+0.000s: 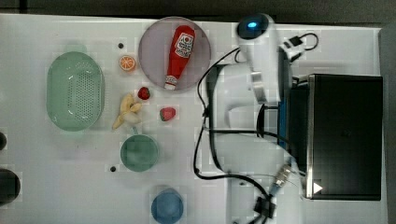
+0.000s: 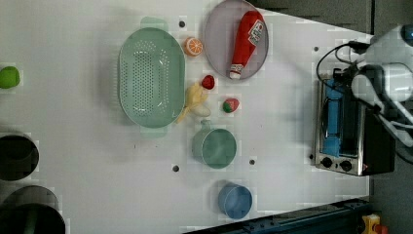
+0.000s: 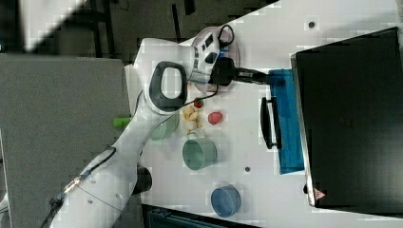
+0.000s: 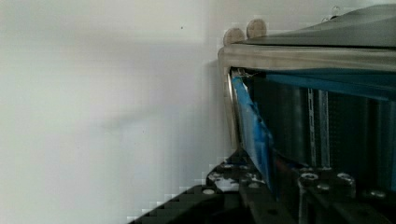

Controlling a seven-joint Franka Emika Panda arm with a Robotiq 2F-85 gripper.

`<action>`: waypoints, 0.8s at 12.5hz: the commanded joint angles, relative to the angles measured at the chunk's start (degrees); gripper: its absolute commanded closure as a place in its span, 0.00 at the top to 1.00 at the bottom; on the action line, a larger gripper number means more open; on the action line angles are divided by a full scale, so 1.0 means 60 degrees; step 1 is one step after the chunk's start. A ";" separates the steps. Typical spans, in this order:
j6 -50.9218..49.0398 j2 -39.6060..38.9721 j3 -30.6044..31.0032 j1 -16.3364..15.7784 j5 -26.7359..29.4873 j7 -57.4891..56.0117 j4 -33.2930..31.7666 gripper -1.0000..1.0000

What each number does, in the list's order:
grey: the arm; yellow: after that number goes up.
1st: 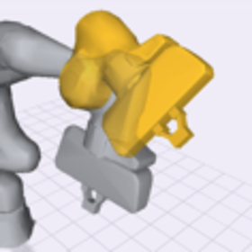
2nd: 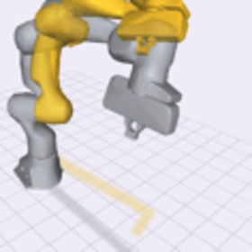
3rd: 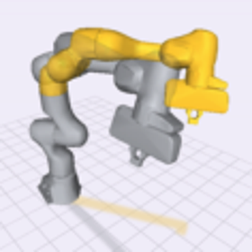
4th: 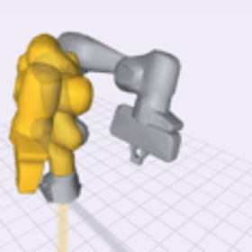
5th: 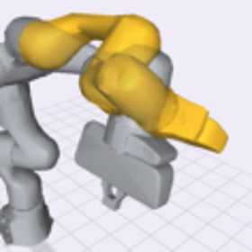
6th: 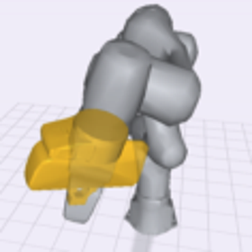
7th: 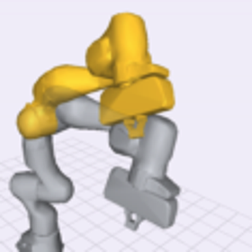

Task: Flap close oven.

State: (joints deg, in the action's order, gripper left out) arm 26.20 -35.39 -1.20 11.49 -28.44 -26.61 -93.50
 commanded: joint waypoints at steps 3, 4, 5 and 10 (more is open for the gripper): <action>0.0651 0.0259 -0.0017 0.0949 0.1338 -0.2383 -0.0027 0.17; 0.0749 0.0290 -0.0020 0.1115 0.1750 -0.2764 -0.0024 0.17; 0.0852 0.0315 -0.0021 0.1289 0.2117 -0.3094 -0.0020 0.17; 0.1028 0.0549 0.0129 0.1555 0.2630 -0.3986 0.0027 0.53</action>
State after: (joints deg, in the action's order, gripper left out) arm 31.11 -33.77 -0.49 20.59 -12.91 -47.11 -93.27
